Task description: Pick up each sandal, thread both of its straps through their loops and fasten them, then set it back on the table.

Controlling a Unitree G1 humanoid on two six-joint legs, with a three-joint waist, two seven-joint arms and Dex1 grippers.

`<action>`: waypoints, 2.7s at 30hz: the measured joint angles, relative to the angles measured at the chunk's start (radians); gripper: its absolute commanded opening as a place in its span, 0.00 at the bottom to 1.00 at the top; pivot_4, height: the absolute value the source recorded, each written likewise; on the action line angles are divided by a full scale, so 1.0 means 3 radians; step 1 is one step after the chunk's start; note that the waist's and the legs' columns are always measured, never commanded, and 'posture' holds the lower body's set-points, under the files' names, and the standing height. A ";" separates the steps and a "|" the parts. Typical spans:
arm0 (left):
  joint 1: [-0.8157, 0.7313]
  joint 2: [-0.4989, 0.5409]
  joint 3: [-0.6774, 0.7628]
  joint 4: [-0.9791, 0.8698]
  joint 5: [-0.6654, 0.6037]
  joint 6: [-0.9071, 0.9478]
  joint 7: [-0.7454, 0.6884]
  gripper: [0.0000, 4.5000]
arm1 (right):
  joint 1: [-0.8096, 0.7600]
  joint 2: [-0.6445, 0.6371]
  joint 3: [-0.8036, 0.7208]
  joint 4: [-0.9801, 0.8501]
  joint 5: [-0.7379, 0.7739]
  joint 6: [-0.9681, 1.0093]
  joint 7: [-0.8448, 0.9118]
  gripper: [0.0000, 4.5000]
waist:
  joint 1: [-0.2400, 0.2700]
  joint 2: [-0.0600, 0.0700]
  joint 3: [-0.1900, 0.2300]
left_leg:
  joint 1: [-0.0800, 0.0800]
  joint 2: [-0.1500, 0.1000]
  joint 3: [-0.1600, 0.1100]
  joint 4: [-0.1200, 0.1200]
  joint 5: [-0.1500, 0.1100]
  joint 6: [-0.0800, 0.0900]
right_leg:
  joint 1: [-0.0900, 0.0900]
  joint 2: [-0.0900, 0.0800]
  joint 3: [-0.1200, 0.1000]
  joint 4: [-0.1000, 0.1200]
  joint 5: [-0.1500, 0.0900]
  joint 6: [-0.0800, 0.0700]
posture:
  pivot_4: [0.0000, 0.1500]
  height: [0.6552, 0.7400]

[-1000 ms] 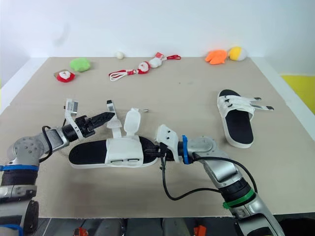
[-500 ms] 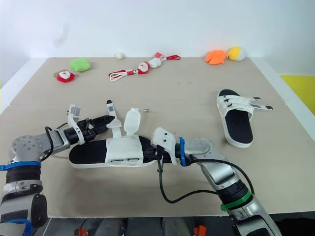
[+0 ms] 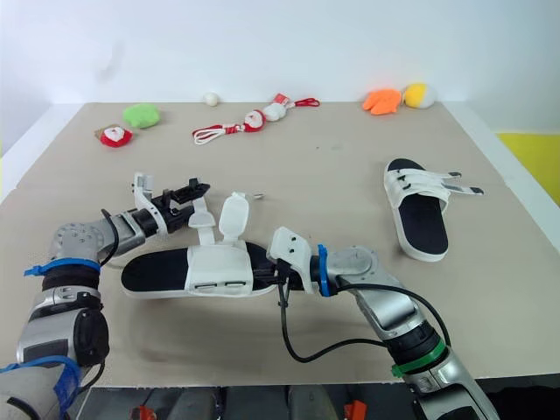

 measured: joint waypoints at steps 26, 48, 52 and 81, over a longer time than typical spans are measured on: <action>0.1059 0.0240 -0.1162 -0.2404 0.1846 -0.3069 -0.1875 0.02 | -0.0023 -0.0107 0.0029 -0.0021 -0.0086 -0.0134 0.0194 0.00 | 0.0006 -0.0016 0.0010 | -0.0007 -0.0001 0.0007 -0.0012 0.0002 -0.0041 | -0.0004 -0.0006 0.0007 -0.0013 -0.0005 -0.0002 | 1.00 1.00; 0.1646 0.1245 -0.1879 -0.1843 0.2637 -0.7185 -0.2026 0.52 | -0.0110 -0.0113 0.0124 0.0015 -0.0192 -0.0268 0.0296 0.00 | -0.0008 -0.0016 0.0010 | -0.0005 0.0007 0.0011 -0.0017 0.0001 -0.0039 | -0.0006 -0.0005 0.0007 -0.0016 -0.0004 -0.0003 | 1.00 1.00; 0.2167 0.1492 -0.1681 -0.2299 0.2451 -0.6720 -0.1793 0.94 | -0.0105 -0.0059 0.0133 0.0022 -0.0195 -0.0296 0.0291 0.00 | -0.0031 -0.0016 0.0010 | -0.0001 0.0009 0.0011 -0.0027 0.0001 -0.0039 | -0.0008 -0.0004 0.0007 -0.0016 -0.0008 -0.0006 | 1.00 1.00; 0.3767 0.2627 -0.0226 -0.3659 -0.1091 -0.0503 -0.1959 0.99 | -0.0169 0.0103 0.0145 0.0169 -0.0185 -0.0220 0.0291 0.00 | -0.0096 -0.0029 0.0016 | 0.0007 0.0024 0.0017 -0.0058 0.0001 -0.0038 | -0.0026 0.0005 -0.0001 -0.0010 -0.0030 -0.0045 | 1.00 1.00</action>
